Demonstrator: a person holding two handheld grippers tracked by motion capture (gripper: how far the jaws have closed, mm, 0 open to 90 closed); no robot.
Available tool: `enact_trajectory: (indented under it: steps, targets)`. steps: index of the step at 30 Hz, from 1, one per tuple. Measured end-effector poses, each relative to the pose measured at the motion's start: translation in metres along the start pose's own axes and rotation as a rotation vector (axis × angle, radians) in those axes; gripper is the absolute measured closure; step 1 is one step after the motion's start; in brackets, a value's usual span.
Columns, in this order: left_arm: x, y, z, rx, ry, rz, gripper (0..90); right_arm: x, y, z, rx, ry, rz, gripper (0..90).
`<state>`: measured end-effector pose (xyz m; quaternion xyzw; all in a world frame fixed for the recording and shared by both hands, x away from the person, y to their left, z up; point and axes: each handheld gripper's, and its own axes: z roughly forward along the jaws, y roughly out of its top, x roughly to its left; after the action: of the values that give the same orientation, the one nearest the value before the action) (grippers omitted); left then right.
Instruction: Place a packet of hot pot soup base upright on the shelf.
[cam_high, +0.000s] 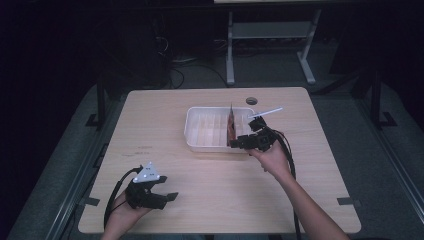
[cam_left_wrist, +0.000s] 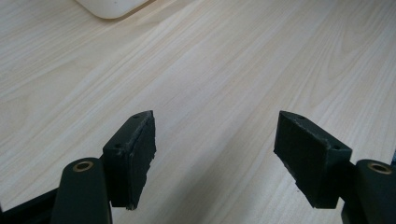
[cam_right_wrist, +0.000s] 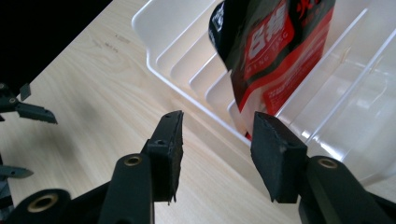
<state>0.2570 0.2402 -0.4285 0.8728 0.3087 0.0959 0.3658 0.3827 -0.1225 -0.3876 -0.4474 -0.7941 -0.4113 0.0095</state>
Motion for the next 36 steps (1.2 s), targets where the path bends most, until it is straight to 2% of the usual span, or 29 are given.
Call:
enact_trajectory:
  steps: [27,36]
  targets:
    - [0.002,0.000,0.001,0.007,0.001,-0.004,28.4,-0.012,-0.024,-0.017,0.032,0.011,-0.008,48.9]
    - [0.003,-0.002,0.000,0.010,0.006,-0.010,28.1,-0.014,-0.031,-0.022,0.026,0.005,-0.009,48.4]
